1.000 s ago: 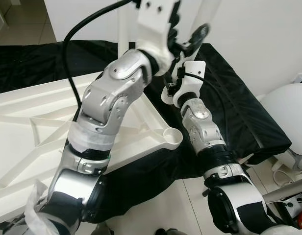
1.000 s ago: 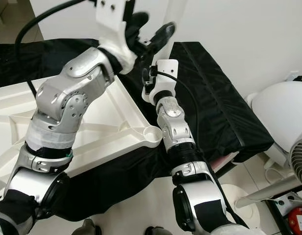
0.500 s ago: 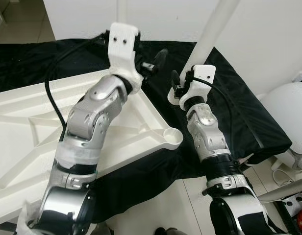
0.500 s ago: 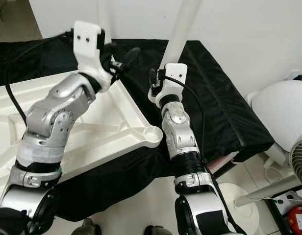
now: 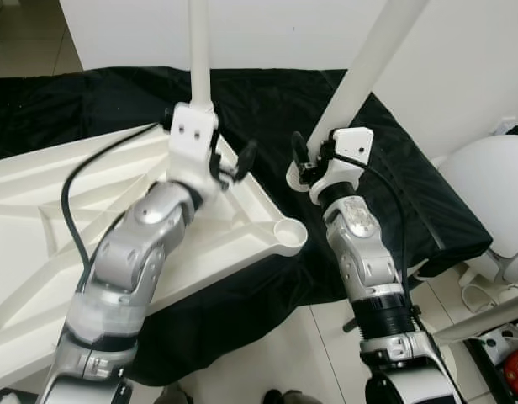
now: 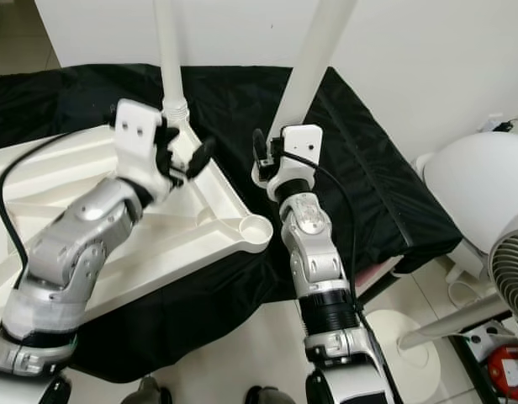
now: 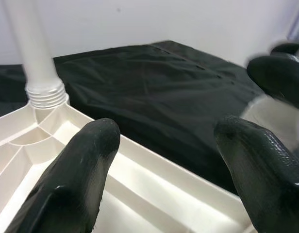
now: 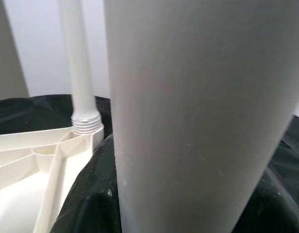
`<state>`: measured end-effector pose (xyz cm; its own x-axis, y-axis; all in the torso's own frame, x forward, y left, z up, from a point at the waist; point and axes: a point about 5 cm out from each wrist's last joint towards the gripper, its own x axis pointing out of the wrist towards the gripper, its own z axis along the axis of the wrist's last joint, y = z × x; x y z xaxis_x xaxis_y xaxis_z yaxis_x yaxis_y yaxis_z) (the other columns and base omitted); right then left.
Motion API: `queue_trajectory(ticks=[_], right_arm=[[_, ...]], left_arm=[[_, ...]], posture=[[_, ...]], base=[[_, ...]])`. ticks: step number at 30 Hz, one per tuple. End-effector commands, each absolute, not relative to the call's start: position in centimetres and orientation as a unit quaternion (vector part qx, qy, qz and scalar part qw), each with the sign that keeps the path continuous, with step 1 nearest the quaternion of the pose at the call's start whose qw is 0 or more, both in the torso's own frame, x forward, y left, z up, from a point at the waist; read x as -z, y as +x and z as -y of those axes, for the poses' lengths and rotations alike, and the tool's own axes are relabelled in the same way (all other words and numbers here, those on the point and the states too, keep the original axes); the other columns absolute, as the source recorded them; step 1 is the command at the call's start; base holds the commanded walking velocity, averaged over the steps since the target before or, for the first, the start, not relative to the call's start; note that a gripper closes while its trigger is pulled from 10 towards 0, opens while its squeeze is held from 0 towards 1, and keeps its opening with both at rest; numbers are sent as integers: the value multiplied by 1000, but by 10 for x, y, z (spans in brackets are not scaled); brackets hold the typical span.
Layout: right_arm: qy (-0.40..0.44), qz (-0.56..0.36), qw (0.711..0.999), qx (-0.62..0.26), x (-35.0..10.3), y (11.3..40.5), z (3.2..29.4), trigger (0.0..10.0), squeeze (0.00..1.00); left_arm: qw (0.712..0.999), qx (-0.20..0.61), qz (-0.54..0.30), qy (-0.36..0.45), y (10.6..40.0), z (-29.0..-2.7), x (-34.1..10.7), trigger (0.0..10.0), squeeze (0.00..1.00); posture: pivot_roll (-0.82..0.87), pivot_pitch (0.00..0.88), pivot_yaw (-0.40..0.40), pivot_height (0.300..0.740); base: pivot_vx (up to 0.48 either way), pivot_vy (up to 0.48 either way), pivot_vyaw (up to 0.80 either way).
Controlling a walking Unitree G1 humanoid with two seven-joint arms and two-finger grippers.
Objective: Building children table
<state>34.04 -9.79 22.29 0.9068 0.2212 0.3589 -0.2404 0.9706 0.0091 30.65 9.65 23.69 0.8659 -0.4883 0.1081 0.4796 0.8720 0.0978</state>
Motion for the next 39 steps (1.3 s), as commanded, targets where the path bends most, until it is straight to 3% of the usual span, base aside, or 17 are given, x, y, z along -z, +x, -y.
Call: queue_trajectory(ticks=[1, 6, 13, 24, 39], right_arm=[[16, 191, 972, -135, -226, 335, 96, 10000, 0], [10, 185, 969, -161, -220, 324, 90, 10000, 0], [-6, 166, 967, -191, -212, 319, 87, 10000, 0], [-22, 121, 963, -238, -190, 305, 88, 10000, 0], [-37, 70, 960, -267, -158, 290, 94, 10000, 0]], left_arm=[[930, 352, 77, 70, 295, -84, -234, 10000, 0], [916, 371, 81, 132, 288, -86, -218, 10000, 0], [904, 408, 60, 115, 276, -87, -209, 10000, 0], [857, 498, 48, 124, 248, -90, -195, 10000, 0], [866, 479, 25, 139, 242, -99, -181, 10000, 0]], posture=[[70, 134, -60, 740], [81, 138, -61, 740], [91, 145, -73, 740], [108, 135, -97, 740], [108, 133, -110, 740]], base=[[0, 0, 0], [0, 0, 0], [0, 0, 0], [0, 0, 0], [0, 0, 0]])
